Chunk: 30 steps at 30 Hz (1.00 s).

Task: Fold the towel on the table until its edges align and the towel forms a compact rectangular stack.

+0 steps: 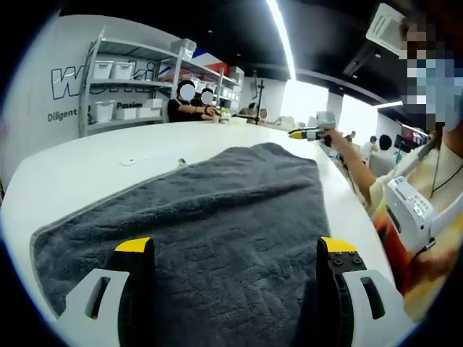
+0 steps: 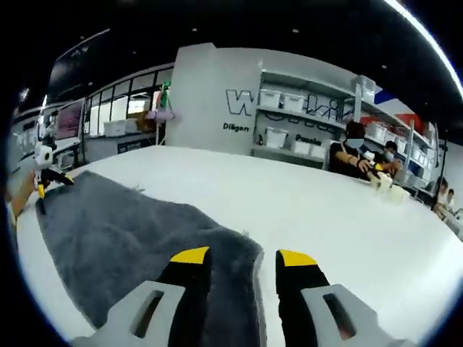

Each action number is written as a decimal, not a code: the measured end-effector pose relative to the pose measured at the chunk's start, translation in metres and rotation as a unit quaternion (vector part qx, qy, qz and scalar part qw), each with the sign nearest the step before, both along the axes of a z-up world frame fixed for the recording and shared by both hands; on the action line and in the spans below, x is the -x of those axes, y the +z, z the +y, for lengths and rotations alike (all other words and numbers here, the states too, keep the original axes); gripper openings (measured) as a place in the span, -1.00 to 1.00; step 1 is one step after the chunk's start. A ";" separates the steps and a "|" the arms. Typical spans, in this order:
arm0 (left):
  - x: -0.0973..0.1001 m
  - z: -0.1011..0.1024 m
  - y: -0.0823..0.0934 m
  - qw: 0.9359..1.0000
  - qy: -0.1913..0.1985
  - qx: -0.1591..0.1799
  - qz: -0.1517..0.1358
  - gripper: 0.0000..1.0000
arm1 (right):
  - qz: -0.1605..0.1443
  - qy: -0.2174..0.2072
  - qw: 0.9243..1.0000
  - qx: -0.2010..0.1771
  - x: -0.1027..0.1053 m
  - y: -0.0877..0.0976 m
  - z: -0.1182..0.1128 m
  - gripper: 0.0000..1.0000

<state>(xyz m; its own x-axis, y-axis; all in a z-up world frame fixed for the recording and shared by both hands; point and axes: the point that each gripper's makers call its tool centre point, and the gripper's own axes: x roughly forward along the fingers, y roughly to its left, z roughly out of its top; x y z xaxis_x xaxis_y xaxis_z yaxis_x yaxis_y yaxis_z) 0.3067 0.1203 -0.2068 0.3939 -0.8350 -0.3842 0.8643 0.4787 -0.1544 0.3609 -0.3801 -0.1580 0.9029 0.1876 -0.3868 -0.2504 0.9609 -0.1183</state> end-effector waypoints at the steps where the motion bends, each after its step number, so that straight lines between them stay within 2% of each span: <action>1: 0.000 0.000 0.000 1.000 0.000 0.000 0.000 0.82 | 0.014 0.006 1.000 0.001 -0.012 -0.005 0.001 -0.34; 5: -0.001 0.001 0.000 1.000 0.001 -0.001 -0.001 0.82 | 0.046 0.010 0.999 0.007 -0.042 -0.019 -0.002 -0.35; 9: 0.000 0.000 0.000 1.000 0.002 -0.001 -0.001 0.82 | 0.088 0.033 0.995 0.016 -0.056 -0.040 0.003 -0.45; 12: -0.001 0.000 -0.002 1.000 0.003 -0.002 0.001 0.82 | 0.107 0.048 0.993 0.021 -0.063 -0.050 0.008 -0.49; 15: -0.001 0.000 -0.003 1.000 0.003 -0.003 0.002 0.82 | 0.114 0.050 0.991 0.043 -0.065 -0.056 0.008 -0.68; 16: -0.002 0.001 -0.002 1.000 0.003 -0.003 0.002 0.82 | 0.113 0.055 0.991 0.055 -0.065 -0.057 0.008 -0.82; 17: -0.002 0.001 -0.002 1.000 0.003 -0.003 0.002 0.82 | 0.114 0.058 0.990 0.062 -0.064 -0.059 0.008 -0.99; 20: -0.003 0.003 -0.001 1.000 0.004 -0.002 0.002 0.82 | 0.104 0.071 0.989 0.076 -0.057 -0.056 0.014 -1.00; 23: -0.004 0.004 -0.001 1.000 0.004 -0.002 0.003 0.82 | 0.080 0.091 0.989 0.088 -0.047 -0.045 0.024 -1.00; 25: -0.004 0.004 -0.001 1.000 0.005 -0.002 0.003 0.82 | 0.059 0.114 0.988 0.083 -0.036 -0.034 0.038 -1.00; 27: -0.004 0.003 -0.001 1.000 0.004 -0.002 0.003 0.82 | 0.052 0.138 0.986 0.079 -0.023 -0.028 0.053 -1.00; 30: -0.004 0.003 -0.002 1.000 0.004 -0.003 0.004 0.82 | 0.070 0.166 0.979 0.094 -0.001 -0.035 0.070 -1.00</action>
<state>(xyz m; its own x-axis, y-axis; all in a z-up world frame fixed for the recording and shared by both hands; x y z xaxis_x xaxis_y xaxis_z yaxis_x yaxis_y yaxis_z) 0.3106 0.1233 -0.2084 0.3972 -0.8299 -0.3917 0.8591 0.4863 -0.1593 0.3617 -0.3103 -0.1925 0.7396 0.3758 -0.5583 -0.5722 0.7879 -0.2276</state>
